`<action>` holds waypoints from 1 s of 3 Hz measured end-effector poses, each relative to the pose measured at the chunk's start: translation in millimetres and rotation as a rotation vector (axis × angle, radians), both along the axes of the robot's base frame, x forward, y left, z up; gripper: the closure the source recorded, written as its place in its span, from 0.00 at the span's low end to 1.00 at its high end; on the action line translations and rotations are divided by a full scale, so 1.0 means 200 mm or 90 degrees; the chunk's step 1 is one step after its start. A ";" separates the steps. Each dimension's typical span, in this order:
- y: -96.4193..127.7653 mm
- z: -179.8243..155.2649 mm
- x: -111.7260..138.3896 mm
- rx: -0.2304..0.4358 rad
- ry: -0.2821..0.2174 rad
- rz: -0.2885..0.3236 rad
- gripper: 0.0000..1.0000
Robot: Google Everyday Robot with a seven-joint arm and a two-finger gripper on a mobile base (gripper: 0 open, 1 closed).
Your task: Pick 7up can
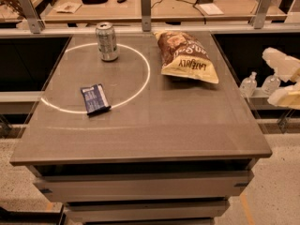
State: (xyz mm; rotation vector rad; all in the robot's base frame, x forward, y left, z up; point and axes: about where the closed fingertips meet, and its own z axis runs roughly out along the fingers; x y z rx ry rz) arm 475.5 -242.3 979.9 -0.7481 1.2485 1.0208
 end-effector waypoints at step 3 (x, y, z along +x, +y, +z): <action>0.09 -0.03 0.04 -0.226 0.104 -0.103 0.00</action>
Offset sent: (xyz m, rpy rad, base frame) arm 0.0093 0.0133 -0.0112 -0.4753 0.2375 -0.2400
